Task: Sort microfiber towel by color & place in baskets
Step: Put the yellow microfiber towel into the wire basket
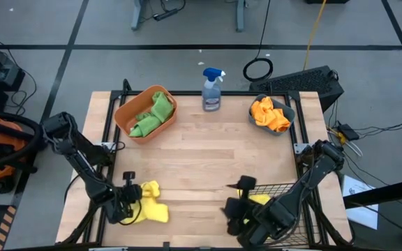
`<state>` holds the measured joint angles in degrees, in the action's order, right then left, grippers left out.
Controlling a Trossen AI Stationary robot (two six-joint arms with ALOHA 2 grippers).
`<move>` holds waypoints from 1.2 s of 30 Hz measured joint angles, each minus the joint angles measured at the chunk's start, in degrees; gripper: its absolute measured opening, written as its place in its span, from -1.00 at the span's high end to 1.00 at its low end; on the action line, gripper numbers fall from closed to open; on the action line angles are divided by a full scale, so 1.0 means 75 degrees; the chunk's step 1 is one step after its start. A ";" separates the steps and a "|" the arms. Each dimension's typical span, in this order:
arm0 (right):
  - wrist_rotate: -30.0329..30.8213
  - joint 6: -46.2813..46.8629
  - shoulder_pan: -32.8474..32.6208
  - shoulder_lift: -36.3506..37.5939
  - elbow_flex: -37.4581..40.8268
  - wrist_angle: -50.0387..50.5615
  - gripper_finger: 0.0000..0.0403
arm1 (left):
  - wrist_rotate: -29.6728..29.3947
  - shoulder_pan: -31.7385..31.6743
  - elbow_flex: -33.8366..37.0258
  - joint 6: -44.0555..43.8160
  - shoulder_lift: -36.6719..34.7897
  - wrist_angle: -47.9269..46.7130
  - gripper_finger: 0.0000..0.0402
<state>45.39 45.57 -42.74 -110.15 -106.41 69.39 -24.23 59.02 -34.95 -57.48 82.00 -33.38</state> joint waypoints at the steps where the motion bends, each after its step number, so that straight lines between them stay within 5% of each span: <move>1: 0.0215 -0.0459 0.0036 0.0000 0.0000 -0.0563 -0.88 | -0.0101 -0.0085 -0.0100 0.0130 -0.0013 -0.0134 0.83; 5: 0.0289 -0.2392 0.0340 -0.0162 -0.0003 -0.2912 -0.88 | -0.0663 -0.0434 -0.0643 0.0699 -0.0027 -0.1139 0.86; 10: -0.0619 -0.4427 0.0961 -0.0727 -0.0003 -0.5466 -0.88 | -0.1685 -0.0973 -0.1427 0.1927 -0.0035 -0.1627 0.91; 18: -0.1509 -0.6092 0.2340 -0.2069 -0.0002 -0.8031 -0.88 | -0.2239 -0.1845 -0.2540 0.4062 -0.0041 -0.1630 0.89; 30: -0.1414 -0.5451 0.3203 -0.2958 0.0003 -0.8460 -0.82 | -0.1834 -0.2001 -0.3262 0.5123 -0.0047 -0.1517 0.89; 36: -0.1273 -0.5546 0.3130 -0.2955 0.0003 -0.8490 -0.25 | -0.1982 -0.1999 -0.3262 0.4518 -0.0047 -0.1429 0.89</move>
<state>35.85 3.97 -19.26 -132.31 -106.39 5.72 -39.09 44.02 -59.42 -23.60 81.65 -44.10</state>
